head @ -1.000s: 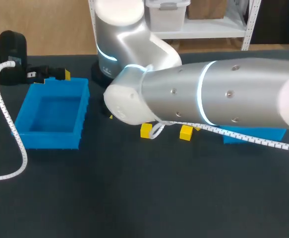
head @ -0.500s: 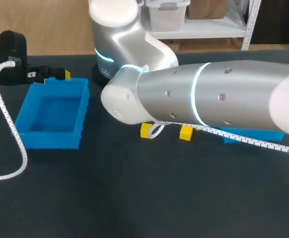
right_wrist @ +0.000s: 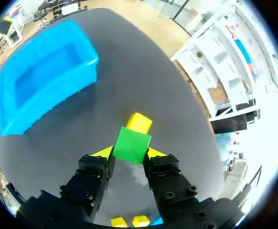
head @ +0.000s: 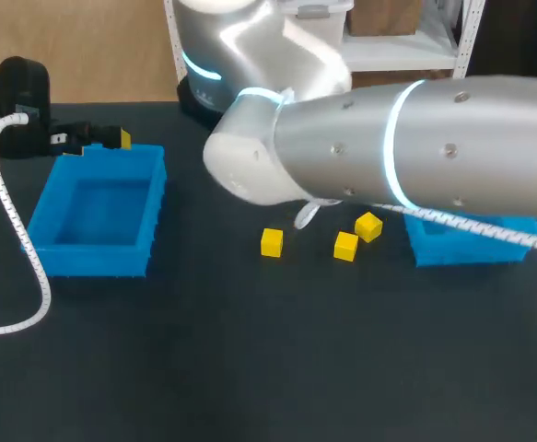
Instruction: Put the green cubes in the right bin and the yellow cubes in the left bin.
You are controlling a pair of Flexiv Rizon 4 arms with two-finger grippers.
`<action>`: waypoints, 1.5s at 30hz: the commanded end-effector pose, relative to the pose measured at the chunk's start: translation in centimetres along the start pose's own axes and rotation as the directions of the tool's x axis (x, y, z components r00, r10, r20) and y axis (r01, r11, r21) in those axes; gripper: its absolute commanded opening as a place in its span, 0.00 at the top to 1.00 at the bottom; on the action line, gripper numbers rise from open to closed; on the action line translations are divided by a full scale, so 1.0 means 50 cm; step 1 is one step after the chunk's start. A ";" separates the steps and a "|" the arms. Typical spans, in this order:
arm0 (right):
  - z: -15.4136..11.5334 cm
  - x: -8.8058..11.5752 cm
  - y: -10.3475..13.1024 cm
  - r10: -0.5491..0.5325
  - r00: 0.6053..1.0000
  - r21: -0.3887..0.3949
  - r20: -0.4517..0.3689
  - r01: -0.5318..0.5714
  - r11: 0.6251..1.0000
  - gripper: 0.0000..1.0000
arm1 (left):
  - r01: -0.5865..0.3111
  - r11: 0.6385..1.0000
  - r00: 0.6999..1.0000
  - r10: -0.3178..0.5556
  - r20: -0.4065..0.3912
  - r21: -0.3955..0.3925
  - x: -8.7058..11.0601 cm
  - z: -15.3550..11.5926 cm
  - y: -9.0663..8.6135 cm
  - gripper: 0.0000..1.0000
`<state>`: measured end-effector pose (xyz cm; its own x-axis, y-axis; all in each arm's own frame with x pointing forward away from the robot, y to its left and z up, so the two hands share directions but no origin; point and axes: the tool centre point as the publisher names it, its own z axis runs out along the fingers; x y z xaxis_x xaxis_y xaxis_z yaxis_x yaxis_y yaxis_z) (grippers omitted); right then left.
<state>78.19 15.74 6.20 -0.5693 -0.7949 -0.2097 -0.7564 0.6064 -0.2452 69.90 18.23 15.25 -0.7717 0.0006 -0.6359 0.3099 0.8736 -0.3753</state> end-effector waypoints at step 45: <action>-0.166 0.603 -0.255 0.586 0.772 -0.143 0.248 -0.569 0.810 1.00 | -0.003 1.000 1.000 0.003 0.006 0.013 0.002 0.000 0.005 0.00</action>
<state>68.64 -16.12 11.17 -0.9176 -0.3096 -0.2492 -0.3334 0.9410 0.0586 69.90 18.23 15.25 -0.7717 0.0006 -0.6359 0.3099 0.8736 -0.3753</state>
